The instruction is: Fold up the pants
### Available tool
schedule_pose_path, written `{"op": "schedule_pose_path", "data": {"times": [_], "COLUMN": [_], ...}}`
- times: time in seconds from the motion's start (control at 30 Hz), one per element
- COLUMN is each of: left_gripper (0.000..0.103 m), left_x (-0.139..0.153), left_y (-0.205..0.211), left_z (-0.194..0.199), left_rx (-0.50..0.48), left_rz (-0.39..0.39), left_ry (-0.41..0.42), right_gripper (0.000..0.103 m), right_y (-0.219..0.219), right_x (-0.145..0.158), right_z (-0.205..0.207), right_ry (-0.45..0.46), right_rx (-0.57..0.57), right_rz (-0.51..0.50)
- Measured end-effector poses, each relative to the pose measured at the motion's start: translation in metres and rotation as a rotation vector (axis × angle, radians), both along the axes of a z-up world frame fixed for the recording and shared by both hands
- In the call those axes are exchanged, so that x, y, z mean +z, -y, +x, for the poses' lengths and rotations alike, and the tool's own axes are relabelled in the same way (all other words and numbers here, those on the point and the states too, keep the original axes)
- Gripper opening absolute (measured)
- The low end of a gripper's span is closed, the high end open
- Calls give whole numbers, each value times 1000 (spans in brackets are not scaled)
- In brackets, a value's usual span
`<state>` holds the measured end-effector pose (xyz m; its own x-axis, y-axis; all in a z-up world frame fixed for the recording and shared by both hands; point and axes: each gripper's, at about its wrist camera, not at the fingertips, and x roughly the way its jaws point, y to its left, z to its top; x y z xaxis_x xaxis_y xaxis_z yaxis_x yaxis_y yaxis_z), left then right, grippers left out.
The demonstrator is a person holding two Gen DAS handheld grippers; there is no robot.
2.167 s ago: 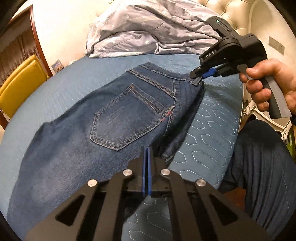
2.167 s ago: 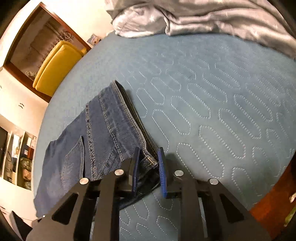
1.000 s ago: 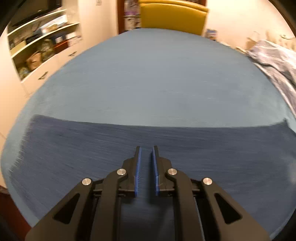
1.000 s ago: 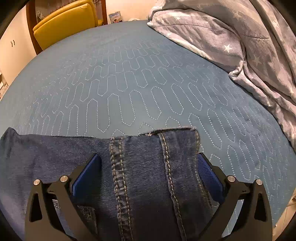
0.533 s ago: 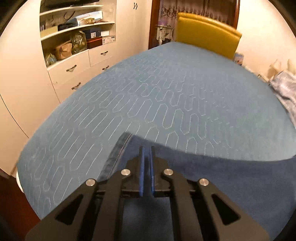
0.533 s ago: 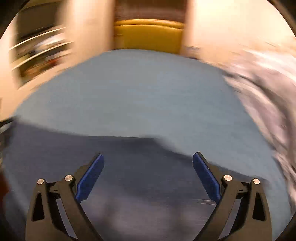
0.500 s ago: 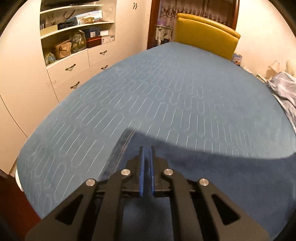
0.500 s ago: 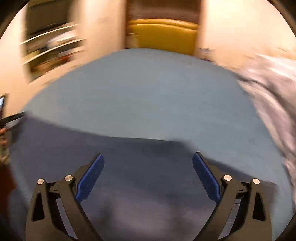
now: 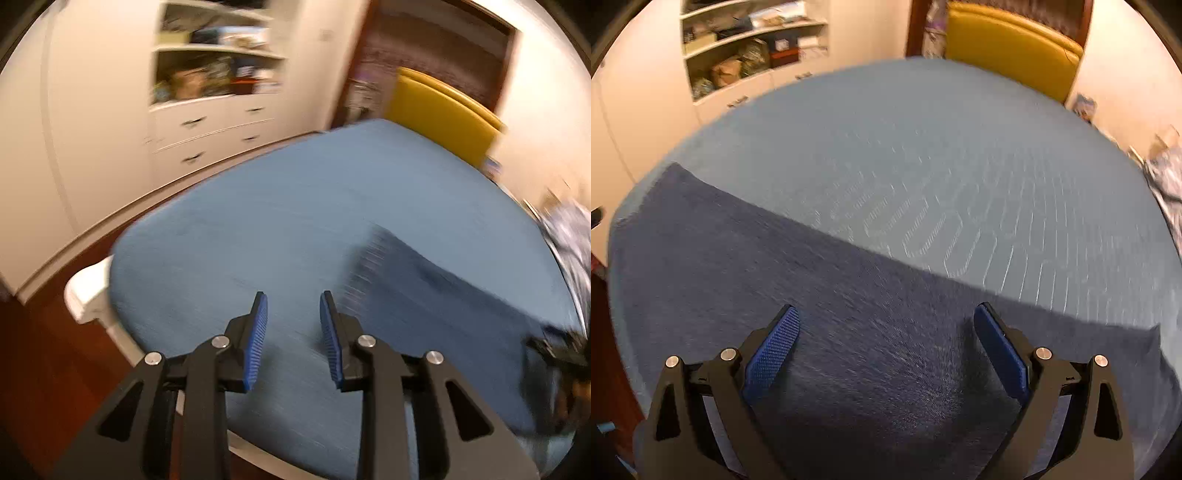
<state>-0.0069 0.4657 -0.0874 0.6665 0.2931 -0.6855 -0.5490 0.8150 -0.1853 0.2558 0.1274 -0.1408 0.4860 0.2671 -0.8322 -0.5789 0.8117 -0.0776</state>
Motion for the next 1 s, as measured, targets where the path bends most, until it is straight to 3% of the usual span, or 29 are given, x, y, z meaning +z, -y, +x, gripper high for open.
{"op": "schedule_pose_path", "data": {"times": [0.2,0.33,0.5,0.63,0.77,0.87,1.0], "left_gripper": [38,38,34,34,62,63,63], "left_x": [-21,-49,-53,-48,-45,-55,-62], "left_y": [106,111,100,89,70,64,60], "left_z": [49,66,55,44,20,-2,-16], "left_rx": [-220,-209,-233,-205,-74,-8,-2], "left_rz": [77,90,94,21,-123,-243,-321], "left_ry": [-29,-83,-49,-7,72,115,183], "right_gripper": [93,97,99,99,99,99,99], "right_y": [-2,-6,-4,-4,-2,-3,-2], "right_x": [-14,-21,-24,-23,-24,-24,-24], "right_z": [-3,0,9,4,1,0,0], "right_ry": [0,3,16,27,31,35,38], "right_rx": [-29,-35,-36,-37,-36,-37,-37], "right_rz": [8,12,29,29,28,27,27]}}
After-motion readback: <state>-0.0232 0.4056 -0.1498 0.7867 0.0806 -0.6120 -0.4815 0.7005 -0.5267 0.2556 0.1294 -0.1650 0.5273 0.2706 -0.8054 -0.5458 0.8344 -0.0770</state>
